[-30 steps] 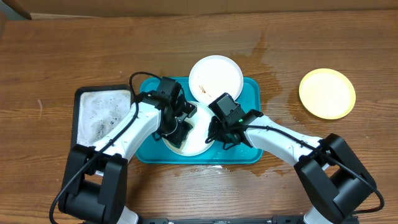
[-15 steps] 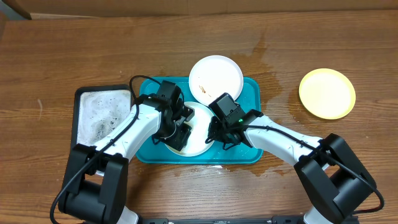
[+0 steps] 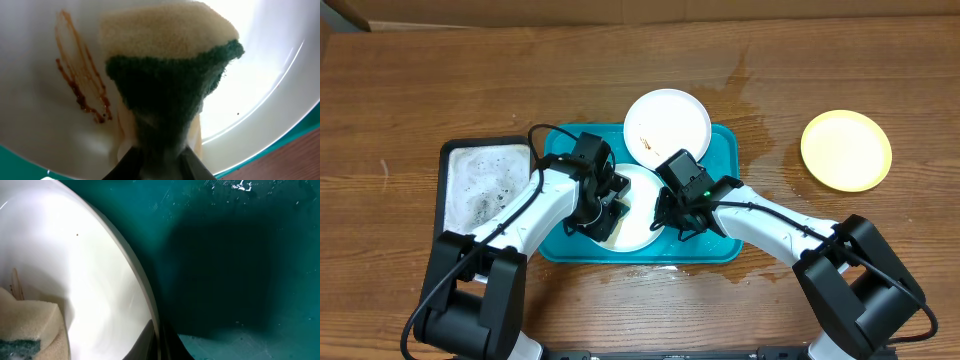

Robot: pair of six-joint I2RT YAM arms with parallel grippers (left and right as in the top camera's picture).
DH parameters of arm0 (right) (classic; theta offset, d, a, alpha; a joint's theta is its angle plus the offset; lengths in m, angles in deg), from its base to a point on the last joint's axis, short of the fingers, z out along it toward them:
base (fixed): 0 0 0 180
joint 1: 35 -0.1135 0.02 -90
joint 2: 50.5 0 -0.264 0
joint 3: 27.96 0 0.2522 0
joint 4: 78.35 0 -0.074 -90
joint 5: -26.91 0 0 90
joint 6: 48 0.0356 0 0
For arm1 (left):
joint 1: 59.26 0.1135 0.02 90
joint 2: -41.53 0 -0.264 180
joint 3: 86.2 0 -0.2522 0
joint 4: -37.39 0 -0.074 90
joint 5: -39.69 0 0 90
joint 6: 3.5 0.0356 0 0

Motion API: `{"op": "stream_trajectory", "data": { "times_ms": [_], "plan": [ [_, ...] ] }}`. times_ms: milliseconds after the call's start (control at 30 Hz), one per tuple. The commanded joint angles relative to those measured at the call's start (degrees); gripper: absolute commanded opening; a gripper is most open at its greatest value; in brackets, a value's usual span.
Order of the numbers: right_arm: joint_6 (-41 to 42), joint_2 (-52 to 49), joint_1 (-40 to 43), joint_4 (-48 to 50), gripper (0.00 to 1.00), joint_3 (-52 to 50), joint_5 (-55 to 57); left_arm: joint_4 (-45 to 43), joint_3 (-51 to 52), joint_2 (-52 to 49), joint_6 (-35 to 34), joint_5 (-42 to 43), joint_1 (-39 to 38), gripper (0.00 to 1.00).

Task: Clean dirty plates on tray and stack at the side
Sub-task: 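Scrub the white plate with the sponge while the right gripper holds it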

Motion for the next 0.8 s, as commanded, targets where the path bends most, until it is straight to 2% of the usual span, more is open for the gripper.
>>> {"op": "stream_trajectory", "data": {
  "times_ms": [0, 67, 233, 433, 600, 767],
  "plan": [
    [0.0, 0.8, 0.0, 0.3, 0.04, -0.6, 0.4, -0.6, 2.1, 0.3, -0.5, -1.0, -0.4, 0.11],
    [0.0, 0.8, 0.0, 0.3, 0.04, -0.7, 0.4, -0.7, 2.2, 0.3, -0.5, -1.0, -0.4, 0.04],
    [0.1, 0.8, 0.0, 0.8, 0.04, -1.0, 0.4, -1.0, 2.6, 0.3, -1.6, -3.4, -0.4, 0.04],
    [0.1, 0.8, 0.0, 1.0, 0.04, -1.0, 0.4, -5.4, 5.9, 0.3, -2.3, -6.0, -0.5, 0.04],
    [0.0, 0.8, 0.0, 0.9, 0.04, -1.0, 0.4, -7.6, 6.2, 0.3, -3.6, -14.3, -0.4, 0.04],
    [0.0, 0.8, 0.0, 1.0, 0.04, -1.1, 0.4, -10.9, 6.2, 0.3, -3.6, -14.7, -0.4, 0.04]
  ]
}}
